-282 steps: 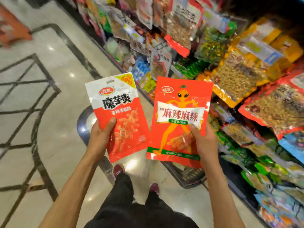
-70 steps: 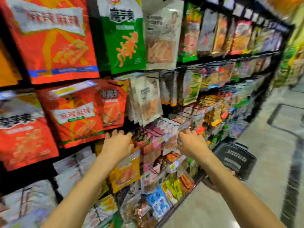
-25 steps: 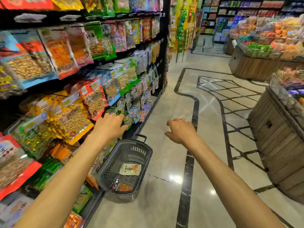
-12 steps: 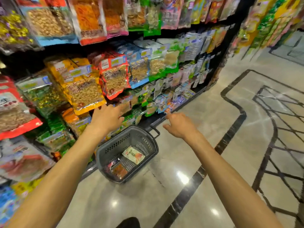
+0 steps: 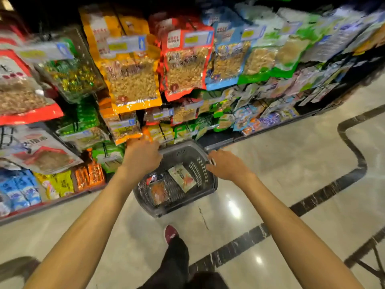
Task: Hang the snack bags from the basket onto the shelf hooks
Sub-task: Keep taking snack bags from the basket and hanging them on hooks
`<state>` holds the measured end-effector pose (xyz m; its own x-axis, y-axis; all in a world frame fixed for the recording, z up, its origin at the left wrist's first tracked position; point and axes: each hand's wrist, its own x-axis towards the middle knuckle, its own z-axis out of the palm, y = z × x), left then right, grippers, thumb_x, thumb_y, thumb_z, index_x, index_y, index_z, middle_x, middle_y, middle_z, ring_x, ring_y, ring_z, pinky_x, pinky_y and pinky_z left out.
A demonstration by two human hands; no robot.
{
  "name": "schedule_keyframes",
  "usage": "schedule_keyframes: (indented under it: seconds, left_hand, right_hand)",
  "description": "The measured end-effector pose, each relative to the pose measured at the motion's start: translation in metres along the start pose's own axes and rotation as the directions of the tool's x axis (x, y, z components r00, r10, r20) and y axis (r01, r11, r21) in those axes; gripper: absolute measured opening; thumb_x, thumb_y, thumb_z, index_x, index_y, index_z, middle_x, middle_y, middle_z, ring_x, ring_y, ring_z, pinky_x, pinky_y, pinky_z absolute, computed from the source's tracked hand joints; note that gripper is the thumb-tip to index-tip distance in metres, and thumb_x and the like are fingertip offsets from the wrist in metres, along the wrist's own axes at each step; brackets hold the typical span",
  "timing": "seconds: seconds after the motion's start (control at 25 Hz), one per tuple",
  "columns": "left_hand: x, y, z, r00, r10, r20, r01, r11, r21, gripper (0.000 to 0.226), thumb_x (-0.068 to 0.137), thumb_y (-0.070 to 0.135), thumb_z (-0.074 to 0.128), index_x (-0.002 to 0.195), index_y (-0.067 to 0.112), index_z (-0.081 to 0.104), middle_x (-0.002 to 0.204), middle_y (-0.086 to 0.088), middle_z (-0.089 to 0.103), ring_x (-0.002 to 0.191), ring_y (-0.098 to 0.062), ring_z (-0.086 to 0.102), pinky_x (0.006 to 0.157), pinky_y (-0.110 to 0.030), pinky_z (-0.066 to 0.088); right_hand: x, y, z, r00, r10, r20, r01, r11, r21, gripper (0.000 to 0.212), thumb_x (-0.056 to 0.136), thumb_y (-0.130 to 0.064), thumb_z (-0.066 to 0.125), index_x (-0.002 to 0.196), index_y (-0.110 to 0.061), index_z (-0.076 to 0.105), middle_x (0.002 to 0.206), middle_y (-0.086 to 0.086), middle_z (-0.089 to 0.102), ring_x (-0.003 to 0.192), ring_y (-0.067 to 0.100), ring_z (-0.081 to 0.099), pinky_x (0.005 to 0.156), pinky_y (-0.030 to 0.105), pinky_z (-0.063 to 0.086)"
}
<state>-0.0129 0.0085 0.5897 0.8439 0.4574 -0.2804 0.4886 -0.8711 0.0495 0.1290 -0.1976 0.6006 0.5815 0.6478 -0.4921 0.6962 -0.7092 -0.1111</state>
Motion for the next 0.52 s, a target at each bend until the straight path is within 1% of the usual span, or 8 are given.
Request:
schedule_keyframes:
  seconds: [0.04, 0.08, 0.16, 0.24, 0.32, 0.4, 0.48, 0.52]
  left_hand:
    - [0.008, -0.001, 0.016, 1.000, -0.017, 0.022, 0.018, 1.000, -0.016, 0.042, 0.094, 0.037, 0.050, 0.128, 0.013, 0.053, 0.127, -0.019, 0.056, 0.111, -0.042, 0.057, 0.085, -0.048, 0.050]
    - [0.012, -0.002, 0.029, 0.996, -0.036, 0.079, 0.040, 0.998, -0.042, 0.042, 0.095, 0.037, 0.051, 0.128, 0.011, 0.053, 0.126, -0.020, 0.058, 0.113, -0.043, 0.057, 0.085, -0.048, 0.049]
    - [0.024, -0.004, 0.060, 0.985, -0.070, 0.160, 0.087, 0.991, -0.102, 0.039, 0.096, 0.037, 0.049, 0.123, 0.009, 0.052, 0.120, -0.020, 0.061, 0.113, -0.042, 0.056, 0.085, -0.049, 0.048]
    - [0.035, -0.006, 0.089, 0.965, -0.106, 0.238, 0.143, 0.979, -0.145, 0.036, 0.097, 0.037, 0.046, 0.122, 0.011, 0.053, 0.119, -0.019, 0.062, 0.112, -0.040, 0.057, 0.084, -0.045, 0.049]
    - [0.041, -0.005, 0.121, 0.951, -0.126, 0.282, 0.188, 0.961, -0.204, 0.038, 0.097, 0.038, 0.047, 0.126, 0.014, 0.053, 0.121, -0.017, 0.062, 0.113, -0.039, 0.057, 0.084, -0.045, 0.050]
    - [0.045, -0.005, 0.158, 0.938, -0.160, 0.309, 0.242, 0.938, -0.248, 0.037, 0.097, 0.039, 0.048, 0.124, 0.015, 0.054, 0.119, -0.018, 0.063, 0.111, -0.039, 0.058, 0.083, -0.045, 0.049]
    - [0.054, -0.009, 0.202, 0.921, -0.227, 0.316, 0.313, 0.916, -0.253, 0.036, 0.096, 0.037, 0.048, 0.123, 0.014, 0.055, 0.114, -0.019, 0.064, 0.106, -0.040, 0.061, 0.080, -0.043, 0.049]
    - [0.058, -0.011, 0.225, 0.910, -0.263, 0.321, 0.346, 0.907, -0.238, 0.035, 0.095, 0.035, 0.049, 0.122, 0.013, 0.056, 0.112, -0.020, 0.064, 0.104, -0.040, 0.061, 0.079, -0.044, 0.050]
  right_hand:
    - [0.017, 0.004, 0.010, 1.000, -0.011, 0.015, 0.011, 1.000, -0.013, 0.040, 0.099, -0.038, 0.051, 0.129, -0.012, 0.054, 0.129, 0.014, 0.056, 0.119, 0.034, 0.052, 0.092, 0.044, 0.048]
    - [0.028, 0.005, 0.020, 0.999, -0.016, 0.047, 0.018, 0.999, -0.030, 0.038, 0.099, -0.036, 0.050, 0.127, -0.011, 0.055, 0.127, 0.014, 0.056, 0.119, 0.035, 0.052, 0.091, 0.044, 0.048]
    - [0.052, 0.007, 0.039, 0.994, -0.032, 0.100, 0.040, 0.997, -0.071, 0.037, 0.099, -0.036, 0.048, 0.124, -0.009, 0.057, 0.126, 0.015, 0.055, 0.119, 0.037, 0.052, 0.092, 0.045, 0.048]
    - [0.080, 0.005, 0.060, 0.984, -0.055, 0.168, 0.069, 0.994, -0.081, 0.039, 0.099, -0.040, 0.047, 0.120, -0.009, 0.058, 0.125, 0.015, 0.056, 0.119, 0.037, 0.052, 0.093, 0.045, 0.048]
    - [0.105, 0.003, 0.085, 0.974, -0.055, 0.222, 0.077, 0.993, -0.092, 0.036, 0.099, -0.037, 0.047, 0.120, -0.011, 0.058, 0.126, 0.015, 0.058, 0.117, 0.037, 0.053, 0.092, 0.044, 0.048]
    - [0.130, 0.005, 0.118, 0.961, -0.074, 0.266, 0.106, 0.988, -0.111, 0.036, 0.097, -0.033, 0.048, 0.127, -0.014, 0.055, 0.128, 0.016, 0.058, 0.117, 0.037, 0.053, 0.095, 0.044, 0.048]
    - [0.163, 0.012, 0.160, 0.938, -0.094, 0.332, 0.144, 0.981, -0.129, 0.045, 0.096, -0.035, 0.050, 0.136, -0.014, 0.047, 0.129, 0.017, 0.056, 0.119, 0.039, 0.052, 0.096, 0.046, 0.048]
    - [0.178, 0.017, 0.182, 0.929, -0.097, 0.358, 0.155, 0.978, -0.136, 0.049, 0.096, -0.035, 0.051, 0.138, -0.012, 0.044, 0.129, 0.018, 0.056, 0.119, 0.039, 0.052, 0.095, 0.046, 0.048]
